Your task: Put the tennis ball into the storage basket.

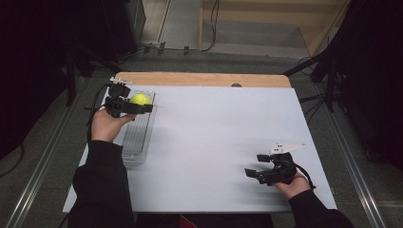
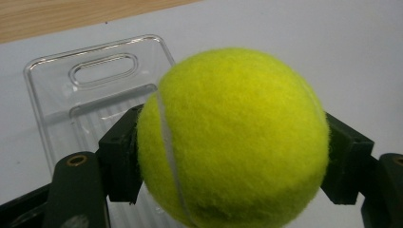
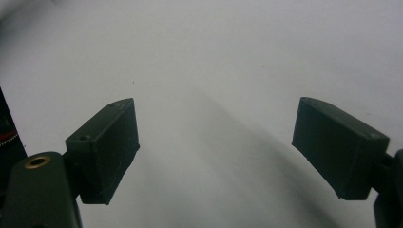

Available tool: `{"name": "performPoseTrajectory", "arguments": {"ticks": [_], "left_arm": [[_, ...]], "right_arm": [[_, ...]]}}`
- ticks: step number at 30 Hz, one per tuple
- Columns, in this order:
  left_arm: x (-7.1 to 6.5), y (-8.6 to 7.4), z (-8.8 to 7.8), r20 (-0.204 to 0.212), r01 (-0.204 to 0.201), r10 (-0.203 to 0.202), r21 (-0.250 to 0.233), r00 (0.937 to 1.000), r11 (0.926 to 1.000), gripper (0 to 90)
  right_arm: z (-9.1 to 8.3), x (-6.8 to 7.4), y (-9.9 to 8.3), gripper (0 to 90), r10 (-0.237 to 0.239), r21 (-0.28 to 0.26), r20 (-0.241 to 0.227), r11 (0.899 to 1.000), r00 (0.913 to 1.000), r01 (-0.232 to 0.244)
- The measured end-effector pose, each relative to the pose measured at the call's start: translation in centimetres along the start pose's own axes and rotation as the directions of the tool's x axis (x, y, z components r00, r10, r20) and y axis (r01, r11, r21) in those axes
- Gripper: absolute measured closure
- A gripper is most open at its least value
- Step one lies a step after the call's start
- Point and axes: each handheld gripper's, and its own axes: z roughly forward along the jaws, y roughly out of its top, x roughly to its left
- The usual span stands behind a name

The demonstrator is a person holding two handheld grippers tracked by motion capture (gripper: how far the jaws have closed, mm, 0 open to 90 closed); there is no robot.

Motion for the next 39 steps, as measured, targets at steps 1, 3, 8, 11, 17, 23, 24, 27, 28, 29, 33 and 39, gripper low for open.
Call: {"name": "performPoseTrajectory", "arguments": {"ticks": [1,3,8,11,17,23,24,27,28,29,33,39], "left_arm": [[0.1,0.0,-0.1,-0.007,0.003,-0.003,0.001,1.0,1.0,25.4],[0.3,-0.2,-0.1,-0.025,0.009,-0.009,0.003,0.9996,1.0,25.4],[1.0,-0.4,-0.2,-0.041,0.03,-0.03,0.006,0.9987,0.9995,25.4],[1.1,-0.5,-0.1,-0.045,0.032,-0.032,0.006,0.9985,0.9995,25.4],[1.1,-0.5,0.2,-0.046,0.046,-0.045,0.016,0.9979,0.9988,25.2],[1.5,-0.8,0.6,-0.049,0.062,-0.06,0.025,0.9969,0.9978,25.0],[1.5,-0.8,0.7,-0.049,0.064,-0.063,0.029,0.9968,0.9975,25.1],[1.7,-0.9,1.0,-0.05,0.064,-0.062,0.036,0.9968,0.9973,25.0],[1.7,-0.9,1.0,-0.051,0.066,-0.064,0.037,0.9967,0.9971,25.0],[1.7,-1.0,1.1,-0.052,0.066,-0.064,0.039,0.9966,0.9971,25.0],[1.9,-1.2,1.4,-0.044,0.074,-0.072,0.038,0.9964,0.9966,25.0],[2.2,-1.6,2.1,-0.055,0.085,-0.082,0.055,0.9951,0.9949,25.0]], "right_arm": [[0.0,0.0,0.0,13.7,0.0,0.0,0.0,1.0,1.0,0.0],[0.0,0.0,0.0,13.8,0.0,0.0,0.001,1.0,1.0,0.0],[0.0,0.0,0.0,13.7,0.0,0.0,0.0,1.0,1.0,0.0],[0.0,0.0,0.0,13.7,0.0,0.001,0.001,1.0,1.0,0.0],[0.0,0.0,0.0,13.7,0.0,0.0,-0.001,1.0,1.0,0.0],[0.0,0.0,0.0,13.7,-0.001,-0.001,-0.001,1.0,1.0,0.001],[0.0,0.0,0.0,13.7,-0.002,-0.001,-0.001,1.0,1.0,0.002],[0.0,0.0,0.0,13.7,0.0,0.0,0.0,1.0,1.0,0.0],[0.0,0.0,0.0,13.7,0.0,0.0,0.0,1.0,1.0,0.0],[0.0,0.0,0.0,13.7,0.0,0.0,0.0,1.0,1.0,0.0],[0.0,0.0,0.0,13.7,-0.003,0.001,-0.001,1.0,1.0,0.003],[0.0,0.0,0.0,13.7,-0.003,0.0,-0.002,1.0,1.0,0.003]]}}
